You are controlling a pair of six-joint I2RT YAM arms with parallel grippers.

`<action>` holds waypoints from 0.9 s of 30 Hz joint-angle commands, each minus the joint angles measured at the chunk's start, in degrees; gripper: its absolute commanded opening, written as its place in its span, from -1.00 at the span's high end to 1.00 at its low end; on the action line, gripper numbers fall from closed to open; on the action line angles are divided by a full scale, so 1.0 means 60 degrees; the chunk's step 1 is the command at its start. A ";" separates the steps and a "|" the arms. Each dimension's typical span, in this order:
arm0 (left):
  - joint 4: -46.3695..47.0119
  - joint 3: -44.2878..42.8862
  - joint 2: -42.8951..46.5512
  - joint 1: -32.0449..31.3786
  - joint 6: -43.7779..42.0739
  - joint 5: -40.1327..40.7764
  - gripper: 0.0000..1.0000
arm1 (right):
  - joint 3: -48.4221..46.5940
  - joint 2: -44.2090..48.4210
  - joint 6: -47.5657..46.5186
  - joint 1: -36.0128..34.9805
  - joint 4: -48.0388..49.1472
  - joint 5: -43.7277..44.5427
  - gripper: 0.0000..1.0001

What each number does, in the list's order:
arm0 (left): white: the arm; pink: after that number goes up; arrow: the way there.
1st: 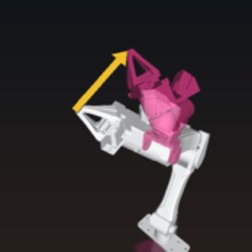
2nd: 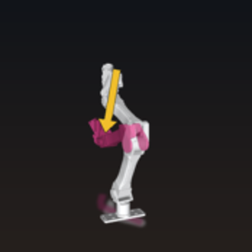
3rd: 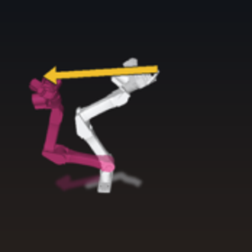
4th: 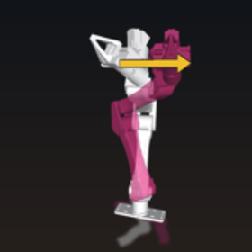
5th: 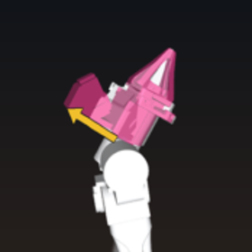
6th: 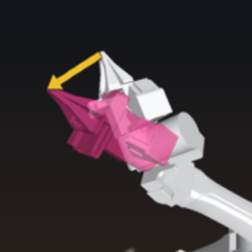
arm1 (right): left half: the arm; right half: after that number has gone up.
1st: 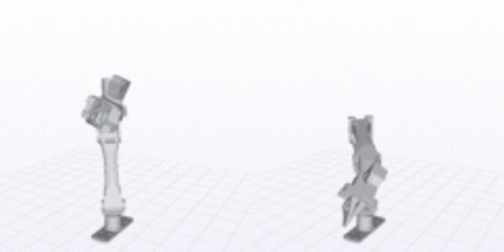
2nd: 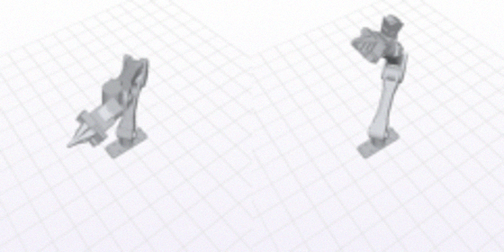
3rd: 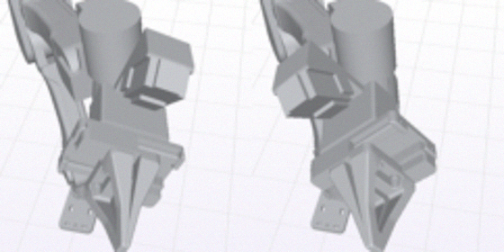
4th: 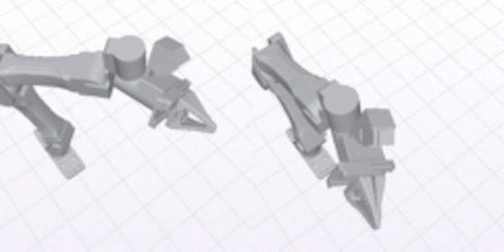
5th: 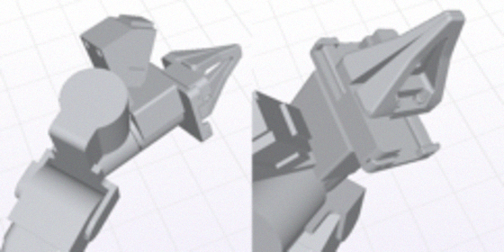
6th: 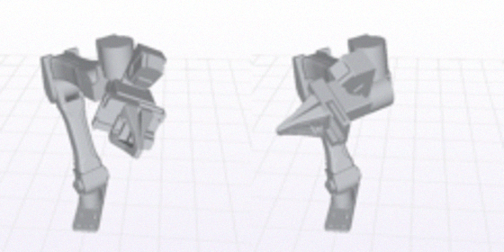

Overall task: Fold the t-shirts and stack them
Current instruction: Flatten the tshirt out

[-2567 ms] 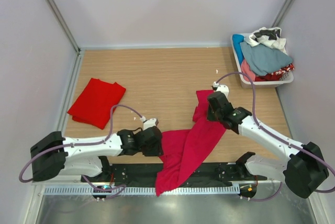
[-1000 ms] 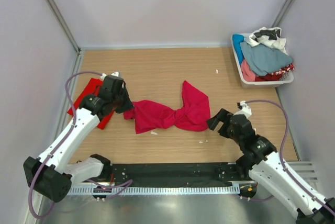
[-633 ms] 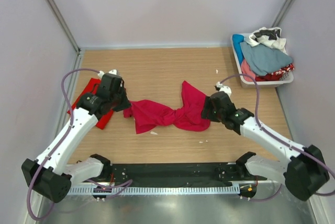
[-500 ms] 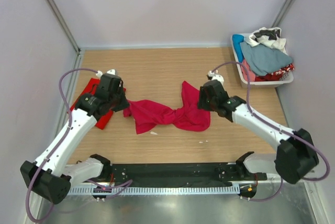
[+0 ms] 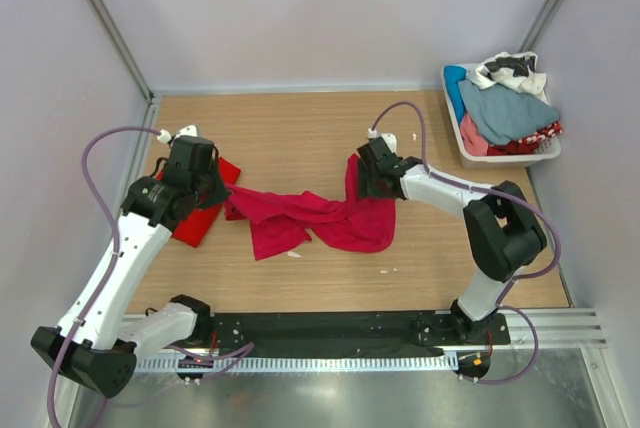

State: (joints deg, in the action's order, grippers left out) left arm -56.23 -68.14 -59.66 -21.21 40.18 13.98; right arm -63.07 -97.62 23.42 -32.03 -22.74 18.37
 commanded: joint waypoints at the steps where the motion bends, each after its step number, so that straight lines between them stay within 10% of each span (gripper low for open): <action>1: -0.0179 -0.0479 0.0114 0.0093 -0.0032 0.0293 0.99 | 0.0374 -0.0033 -0.0051 -0.0037 0.0303 0.0263 -0.36; 5: -0.0180 -0.0553 0.0026 0.0137 -0.0047 0.0205 0.99 | 0.0682 -0.0048 -0.0051 -0.0023 0.0407 0.0293 -0.15; 9: -0.0194 -0.0538 0.0041 0.0195 -0.0061 0.0307 0.99 | 0.1251 0.0683 0.0139 0.0050 0.0319 0.0687 0.95; 19: -0.0238 -0.0421 -0.0135 0.1014 -0.0062 0.0161 0.99 | 0.4766 0.5733 0.3652 0.0256 0.0039 0.1641 0.98; 22: -0.0107 -0.0435 -0.0179 0.1089 -0.0062 -0.0161 0.99 | 0.5734 0.7463 0.4168 0.0255 0.0361 0.1246 0.48; 23: -0.0063 -0.0421 -0.0179 0.1104 -0.0062 -0.0249 1.00 | 0.5866 0.7786 0.4110 0.0256 0.0421 0.1013 -0.14; 24: -0.0019 -0.0392 -0.0150 0.1104 -0.0062 -0.0438 1.00 | 0.5940 0.8021 0.3921 0.0256 0.0407 0.0952 -0.36; 27: 0.0230 -0.0172 -0.0091 0.1089 -0.0134 -0.0819 0.99 | 0.5621 0.8259 0.3408 0.0256 0.0407 0.1068 -0.48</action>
State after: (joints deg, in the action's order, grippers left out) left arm -57.36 -69.36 -60.99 -14.96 40.03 11.92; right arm -27.68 -48.60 43.70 -30.50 -22.52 24.01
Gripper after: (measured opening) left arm 0.014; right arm 0.736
